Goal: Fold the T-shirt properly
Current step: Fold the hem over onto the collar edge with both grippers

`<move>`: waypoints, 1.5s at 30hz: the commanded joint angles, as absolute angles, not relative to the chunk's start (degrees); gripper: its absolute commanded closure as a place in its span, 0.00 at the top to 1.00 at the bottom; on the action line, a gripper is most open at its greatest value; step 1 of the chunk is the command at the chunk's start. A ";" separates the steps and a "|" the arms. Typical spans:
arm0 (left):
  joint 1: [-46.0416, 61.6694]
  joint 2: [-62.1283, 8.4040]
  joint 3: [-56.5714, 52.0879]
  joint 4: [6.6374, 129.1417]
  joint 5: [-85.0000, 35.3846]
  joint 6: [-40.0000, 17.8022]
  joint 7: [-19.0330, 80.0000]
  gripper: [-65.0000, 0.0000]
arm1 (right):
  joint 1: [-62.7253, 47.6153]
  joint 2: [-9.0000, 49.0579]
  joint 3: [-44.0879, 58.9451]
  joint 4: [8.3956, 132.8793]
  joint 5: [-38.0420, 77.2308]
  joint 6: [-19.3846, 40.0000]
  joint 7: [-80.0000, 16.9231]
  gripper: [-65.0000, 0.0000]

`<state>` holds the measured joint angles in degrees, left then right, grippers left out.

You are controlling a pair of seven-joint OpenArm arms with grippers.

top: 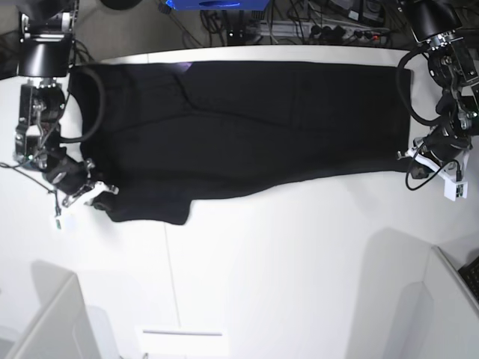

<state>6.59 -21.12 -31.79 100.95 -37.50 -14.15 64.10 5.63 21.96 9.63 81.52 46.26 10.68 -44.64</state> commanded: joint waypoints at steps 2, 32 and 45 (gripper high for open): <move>6.02 -22.11 -32.13 102.11 -38.02 -14.37 63.16 0.00 | 6.73 23.34 12.35 82.86 46.55 10.86 -45.41 0.00; 7.87 -23.43 -32.22 103.60 -37.93 -14.37 65.01 0.00 | -2.77 19.30 29.49 98.24 46.73 10.95 -64.75 0.00; 9.36 -25.01 -32.13 103.78 -37.93 -14.37 65.01 0.00 | -8.92 18.24 29.67 105.54 46.73 10.95 -65.80 0.00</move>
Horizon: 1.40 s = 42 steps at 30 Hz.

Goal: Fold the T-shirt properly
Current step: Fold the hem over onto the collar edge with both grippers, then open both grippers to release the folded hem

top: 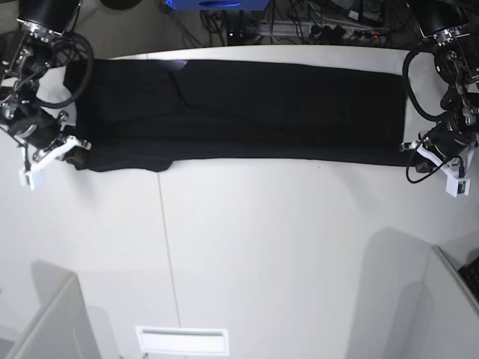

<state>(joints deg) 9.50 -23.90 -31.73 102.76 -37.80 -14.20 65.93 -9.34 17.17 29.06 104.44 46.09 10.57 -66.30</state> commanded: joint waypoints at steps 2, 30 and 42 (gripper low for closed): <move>9.89 -25.01 -32.13 103.78 -37.93 -14.37 65.01 0.00 | -9.45 18.15 30.55 106.59 46.81 10.95 -66.86 0.00; 18.68 -25.01 -32.13 107.12 -37.67 -14.37 65.01 0.00 | -20.79 14.29 34.77 110.81 52.53 10.86 -67.65 0.00; 18.77 -25.01 -32.13 106.95 -37.41 -14.37 65.01 0.00 | -23.43 13.58 34.77 110.99 52.53 10.86 -67.65 0.00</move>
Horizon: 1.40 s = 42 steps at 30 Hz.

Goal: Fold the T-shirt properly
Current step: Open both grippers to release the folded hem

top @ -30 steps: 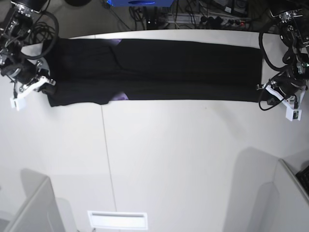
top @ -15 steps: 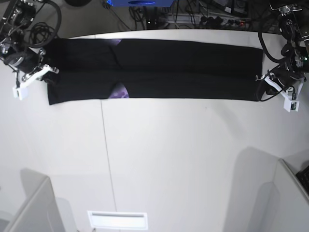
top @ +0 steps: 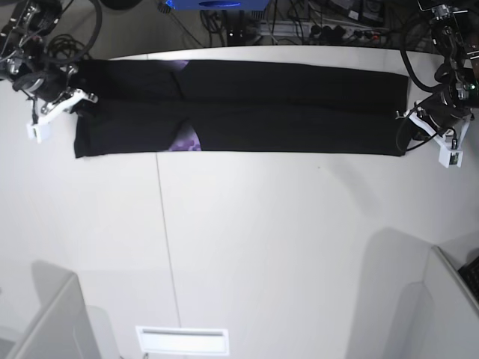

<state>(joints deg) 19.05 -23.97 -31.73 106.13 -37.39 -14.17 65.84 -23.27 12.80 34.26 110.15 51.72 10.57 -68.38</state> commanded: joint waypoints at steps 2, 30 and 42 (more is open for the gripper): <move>18.77 -25.01 -32.13 106.95 -37.41 -14.37 65.01 0.00 | -23.60 13.58 34.77 110.99 52.44 10.86 -67.65 0.00; 19.21 -21.49 -32.22 108.09 -37.85 -14.37 64.84 0.73 | -23.96 14.02 31.43 113.54 46.29 4.97 -59.56 0.37; 18.86 -14.90 -31.96 103.69 -37.32 -14.11 64.57 0.00 | -20.97 14.20 27.30 99.82 45.23 4.97 -52.62 0.00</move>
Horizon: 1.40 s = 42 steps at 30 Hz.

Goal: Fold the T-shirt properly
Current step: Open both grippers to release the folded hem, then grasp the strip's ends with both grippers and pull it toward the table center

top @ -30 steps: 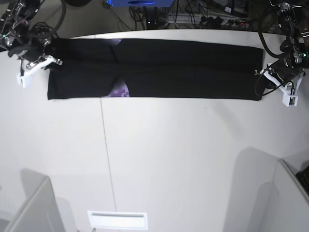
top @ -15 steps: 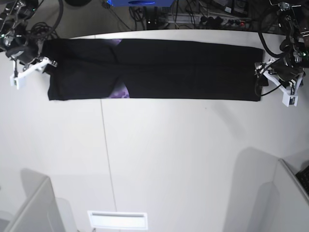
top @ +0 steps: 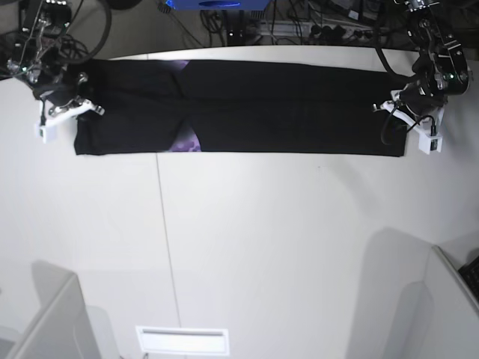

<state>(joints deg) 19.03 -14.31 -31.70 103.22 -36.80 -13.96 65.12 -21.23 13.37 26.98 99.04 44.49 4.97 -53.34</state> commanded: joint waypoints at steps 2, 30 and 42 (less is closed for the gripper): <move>18.77 -14.81 -32.04 101.49 -37.32 -14.11 64.48 0.00 | -20.00 14.11 27.21 99.03 41.98 4.97 -52.53 0.00; 8.31 -17.45 -28.79 82.86 -37.23 -10.42 57.36 0.00 | -2.07 10.24 19.74 80.13 20.53 7.43 -47.78 0.00; 2.15 -17.89 -32.31 85.58 -37.93 -10.24 57.89 0.00 | 2.42 7.25 19.74 87.69 15.25 7.43 -51.12 0.00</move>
